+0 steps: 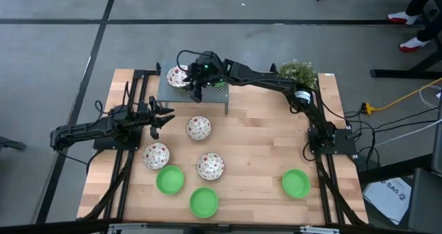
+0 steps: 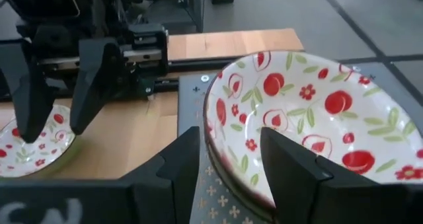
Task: Pick & Place Mini bowls
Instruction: Stack the green bowl on top of the green bowl on the shelf
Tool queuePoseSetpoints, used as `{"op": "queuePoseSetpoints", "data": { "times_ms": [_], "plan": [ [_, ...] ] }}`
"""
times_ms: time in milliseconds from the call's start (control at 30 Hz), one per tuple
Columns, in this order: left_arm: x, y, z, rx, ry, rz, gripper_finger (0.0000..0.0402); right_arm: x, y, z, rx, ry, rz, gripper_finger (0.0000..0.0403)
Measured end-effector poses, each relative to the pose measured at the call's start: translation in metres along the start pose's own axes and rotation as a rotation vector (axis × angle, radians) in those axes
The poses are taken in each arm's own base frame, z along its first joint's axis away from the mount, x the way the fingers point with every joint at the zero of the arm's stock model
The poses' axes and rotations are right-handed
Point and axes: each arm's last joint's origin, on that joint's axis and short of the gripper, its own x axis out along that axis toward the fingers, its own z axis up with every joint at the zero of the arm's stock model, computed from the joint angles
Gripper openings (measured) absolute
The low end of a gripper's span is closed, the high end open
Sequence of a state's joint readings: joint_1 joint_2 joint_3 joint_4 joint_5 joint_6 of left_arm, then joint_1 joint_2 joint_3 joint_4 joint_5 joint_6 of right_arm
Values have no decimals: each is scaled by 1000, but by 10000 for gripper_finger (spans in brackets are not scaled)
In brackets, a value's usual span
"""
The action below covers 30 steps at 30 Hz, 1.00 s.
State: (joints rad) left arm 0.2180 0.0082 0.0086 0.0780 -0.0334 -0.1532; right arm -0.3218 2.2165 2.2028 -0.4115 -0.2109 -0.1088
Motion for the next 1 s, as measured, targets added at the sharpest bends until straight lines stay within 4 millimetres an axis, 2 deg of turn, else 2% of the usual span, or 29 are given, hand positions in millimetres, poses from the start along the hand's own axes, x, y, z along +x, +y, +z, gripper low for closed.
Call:
{"op": "queuePoseSetpoints", "data": {
  "times_ms": [167,400,667,1000],
  "plan": [
    [0,0,0,0,0,0,125,-3,0,7,-14,-53,-8,159],
    [0,0,0,0,0,0,125,-19,8,25,-17,-48,7,159],
    [0,0,0,0,1,0,125,-26,49,41,-79,-48,80,159],
    [0,0,0,0,0,0,125,-23,106,45,-131,-70,185,158]
  ]
}}
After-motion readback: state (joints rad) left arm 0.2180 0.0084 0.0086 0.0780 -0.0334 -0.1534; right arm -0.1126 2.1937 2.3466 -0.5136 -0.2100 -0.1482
